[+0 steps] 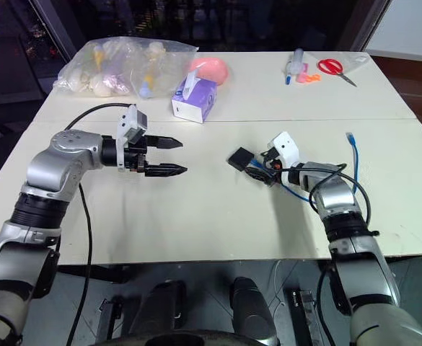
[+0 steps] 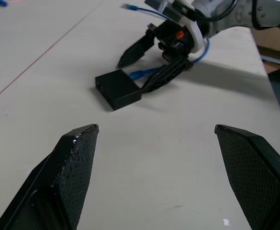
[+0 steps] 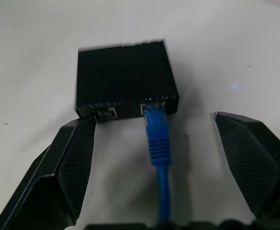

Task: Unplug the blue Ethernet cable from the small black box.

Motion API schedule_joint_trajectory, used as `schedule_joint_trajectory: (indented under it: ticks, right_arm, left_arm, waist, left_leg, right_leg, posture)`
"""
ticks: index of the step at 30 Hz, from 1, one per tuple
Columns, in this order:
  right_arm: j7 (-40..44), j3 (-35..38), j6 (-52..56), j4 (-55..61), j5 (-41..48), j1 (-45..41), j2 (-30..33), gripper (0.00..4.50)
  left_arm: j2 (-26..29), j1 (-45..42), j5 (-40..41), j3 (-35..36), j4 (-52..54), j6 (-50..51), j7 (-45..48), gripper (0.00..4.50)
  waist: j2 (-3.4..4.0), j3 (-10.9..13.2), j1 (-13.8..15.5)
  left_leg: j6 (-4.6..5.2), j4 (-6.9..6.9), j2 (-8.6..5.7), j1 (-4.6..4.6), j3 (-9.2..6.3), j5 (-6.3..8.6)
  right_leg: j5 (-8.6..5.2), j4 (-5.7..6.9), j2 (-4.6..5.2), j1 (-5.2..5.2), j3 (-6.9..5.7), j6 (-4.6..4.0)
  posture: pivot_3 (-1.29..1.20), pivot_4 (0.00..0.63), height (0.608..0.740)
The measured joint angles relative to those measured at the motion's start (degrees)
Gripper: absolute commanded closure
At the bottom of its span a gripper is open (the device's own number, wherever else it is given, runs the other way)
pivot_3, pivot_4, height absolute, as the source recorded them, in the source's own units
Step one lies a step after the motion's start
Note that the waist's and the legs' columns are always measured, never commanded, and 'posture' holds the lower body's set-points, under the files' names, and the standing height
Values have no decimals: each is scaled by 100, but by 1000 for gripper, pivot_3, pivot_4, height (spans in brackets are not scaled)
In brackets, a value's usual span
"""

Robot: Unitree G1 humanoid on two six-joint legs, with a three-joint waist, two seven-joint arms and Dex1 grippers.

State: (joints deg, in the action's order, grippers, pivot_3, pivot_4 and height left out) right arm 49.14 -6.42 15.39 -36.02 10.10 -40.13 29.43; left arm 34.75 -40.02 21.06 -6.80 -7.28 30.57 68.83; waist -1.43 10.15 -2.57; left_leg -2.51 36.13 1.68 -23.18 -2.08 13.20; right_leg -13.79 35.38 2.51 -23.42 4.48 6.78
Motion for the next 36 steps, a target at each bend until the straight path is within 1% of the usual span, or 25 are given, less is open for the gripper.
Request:
schedule_joint_trajectory:
  ticks: [1, 3, 4, 6, 7, 9, 12, 14, 15, 16, 18, 20, 23, 26, 29, 32, 34, 36]
  right_arm:
    - [77, -23, -134, -258, -89, -148, -22, 1759]
    - [206, -54, -395, -633, -250, -311, -21, 2801]
    - [303, -64, -495, -715, -304, -329, -17, 3363]
    - [473, -87, -636, -775, -348, -328, -17, 4350]
    - [522, -88, -671, -777, -383, -325, -10, 4444]
    - [593, -110, -738, -674, -445, -251, 49, 4444]
    - [540, -135, -963, -291, -616, -25, 144, 4444]
    - [118, -234, -1515, 252, -1046, 270, 272, 4444]
    - [-51, -298, -1744, 474, -1224, 331, 297, 4444]
    - [-399, -327, -2119, 852, -1566, 489, 423, 4444]
    - [-856, -291, -2601, 1601, -1954, 610, 603, 4444]
    - [-1098, -184, -2861, 2366, -2151, 668, 773, 4444]
    - [-1298, -107, -2951, 2990, -2266, 713, 789, 4444]
    - [-1426, -79, -2822, 3264, -2345, 909, 783, 4444]
    - [-1479, -53, -2655, 3510, -2402, 979, 783, 4444]
    - [-1494, -52, -2537, 3750, -2431, 983, 770, 4500]
    - [-1498, -52, -2439, 3853, -2443, 988, 765, 4500]
    - [-1498, -52, -2359, 3887, -2443, 996, 762, 4500]
  left_arm:
    - [0, 76, 10, 26, 69, 27, -55, 414]
    - [-5, 214, 62, 48, 188, 67, -145, 414]
    - [-7, 246, 85, 68, 228, 121, -191, 414]
    - [-6, 271, 97, 105, 318, 169, -284, 414]
    - [-7, 270, 104, 106, 343, 169, -306, 414]
    - [-40, 265, 115, 107, 328, 163, -334, 414]
    - [-308, 133, 116, 120, -23, 66, -418, 414]
    - [-696, -236, 110, 156, -760, -118, -490, 414]
    - [-793, -367, 102, 173, -1041, -168, -521, 414]
    - [-1020, -636, 141, 221, -1575, -188, -459, 414]
    - [-1350, -1066, 351, 393, -2489, -55, -124, 414]
    - [-1742, -1551, 462, 569, -3464, -52, 117, 414]
    - [-2040, -2043, 414, 609, -4377, -354, 256, 414]
    - [-2139, -2451, 321, 802, -5216, -683, 357, 414]
    - [-2241, -2760, 315, 1036, -5799, -867, 425, 414]
    - [-2357, -2983, 315, 1202, -6024, -900, 551, 1273]
    - [-2389, -3037, 263, 1216, -6056, -982, 671, 2076]
    - [-2433, -3037, 194, 1220, -6095, -996, 750, 2779]
  waist:
    - [0, 0, -4]
    - [-1, 0, -5]
    - [-1, 0, -5]
    - [0, 0, -4]
    - [0, 0, -2]
    - [0, 0, 6]
    - [0, -1, 19]
    - [1, 0, 58]
    - [1, 0, 38]
    - [2, 1, 41]
    - [4, 2, 18]
    - [3, 2, 13]
    - [1, 2, -8]
    - [1, 2, 1]
    - [0, 2, 10]
    - [0, 2, 15]
    - [0, 2, 13]
    - [0, 2, 12]
  left_leg:
    - [0, 1, 0, 1, 0, 0]
    - [0, 0, 1, 4, -1, 0]
    - [0, -1, 1, 5, -1, 0]
    - [0, -1, 2, 13, -2, 0]
    - [0, -1, 2, 18, -1, 0]
    - [0, -1, 1, 25, -1, 0]
    - [0, 1, 0, 26, -1, 0]
    - [0, 3, -4, 23, -2, 0]
    - [0, 3, -4, 22, 0, 0]
    - [-1, 4, -8, 16, 0, 0]
    - [-1, 6, -8, -2, 1, 0]
    - [0, 4, -9, -6, -1, 0]
    - [1, -1, -9, -2, -1, 1]
    - [2, -2, -9, -3, -2, 1]
    - [2, 3, -10, -9, -2, 1]
    - [2, 3, -10, -9, -2, 1]
    - [2, 1, -10, -9, -2, 1]
    - [2, 1, -10, -8, -3, 1]
  right_leg:
    - [0, 0, 0, 0, 0, 0]
    - [0, 6, -1, 0, -1, 0]
    - [0, 8, -2, 0, -1, 0]
    - [0, 14, -4, 4, -1, 0]
    - [0, 15, -4, 8, 0, 0]
    - [-1, 14, -3, 17, 0, 0]
    - [-3, 12, -2, 22, 0, 2]
    - [-4, 12, 0, 19, -1, 5]
    - [-4, 11, 0, 16, 0, 6]
    - [-6, 13, 2, 13, 1, 9]
    - [-6, 11, 2, -4, 2, 11]
    - [-8, 9, 1, -7, 2, 14]
    - [-8, 8, 0, -6, 3, 14]
    - [-9, 9, -1, -8, 4, 14]
    - [-9, 8, 1, -8, 3, 14]
    - [-9, 6, 1, -7, 3, 15]
    - [-9, 6, 1, -7, 3, 15]
    - [-9, 7, 1, -8, 3, 15]
  posture:
    - [0, 150, 740]
    - [0, 150, 740]
    - [0, 150, 740]
    - [0, 150, 740]
    - [0, 150, 740]
    - [0, 150, 740]
    - [0, 150, 740]
    - [0, 150, 740]
    - [0, 150, 740]
    - [0, 150, 740]
    - [0, 150, 740]
    - [0, 150, 740]
    - [0, 150, 740]
    - [0, 150, 740]
    - [0, 150, 740]
    - [0, 150, 740]
    - [0, 150, 740]
    - [0, 150, 740]
